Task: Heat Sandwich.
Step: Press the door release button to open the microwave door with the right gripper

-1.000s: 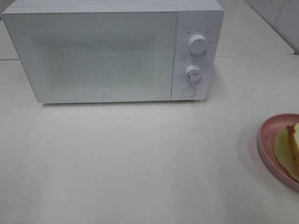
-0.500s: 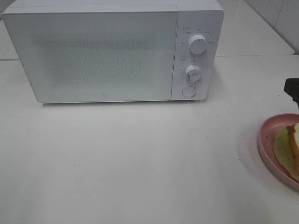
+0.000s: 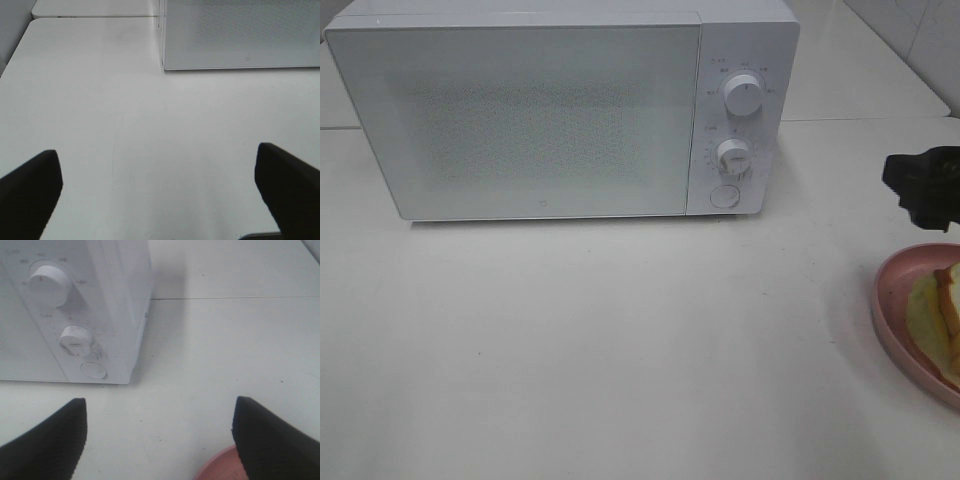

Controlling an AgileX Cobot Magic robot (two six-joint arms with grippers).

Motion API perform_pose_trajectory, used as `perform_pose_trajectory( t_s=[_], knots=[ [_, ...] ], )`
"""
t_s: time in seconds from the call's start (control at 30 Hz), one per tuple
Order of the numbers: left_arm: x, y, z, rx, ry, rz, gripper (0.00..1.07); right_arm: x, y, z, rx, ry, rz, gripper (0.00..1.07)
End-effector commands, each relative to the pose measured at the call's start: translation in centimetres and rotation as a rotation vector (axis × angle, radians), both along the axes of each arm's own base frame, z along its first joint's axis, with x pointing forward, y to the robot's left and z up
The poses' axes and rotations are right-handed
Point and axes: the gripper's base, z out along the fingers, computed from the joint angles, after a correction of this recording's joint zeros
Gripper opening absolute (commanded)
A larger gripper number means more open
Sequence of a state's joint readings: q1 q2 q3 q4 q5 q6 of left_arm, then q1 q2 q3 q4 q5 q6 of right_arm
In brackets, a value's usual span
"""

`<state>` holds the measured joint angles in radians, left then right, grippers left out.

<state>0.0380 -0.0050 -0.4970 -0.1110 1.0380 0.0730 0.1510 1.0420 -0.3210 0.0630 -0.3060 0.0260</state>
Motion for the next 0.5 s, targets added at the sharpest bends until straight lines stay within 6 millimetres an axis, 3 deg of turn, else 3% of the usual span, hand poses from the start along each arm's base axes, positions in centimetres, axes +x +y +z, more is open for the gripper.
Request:
perform_pose_trajectory(
  t_s=[0.03, 0.5],
  knots=[
    [-0.3, 0.0, -0.1, -0.005, -0.031, -0.008, 1.01, 0.6, 1.5, -0.5, -0.045, -0.025, 0.069, 0.76],
    [-0.3, 0.0, -0.1, -0.005, -0.031, -0.008, 1.01, 1.6, 6.0, -2.9, -0.070, -0.091, 0.080, 0.76]
  ],
)
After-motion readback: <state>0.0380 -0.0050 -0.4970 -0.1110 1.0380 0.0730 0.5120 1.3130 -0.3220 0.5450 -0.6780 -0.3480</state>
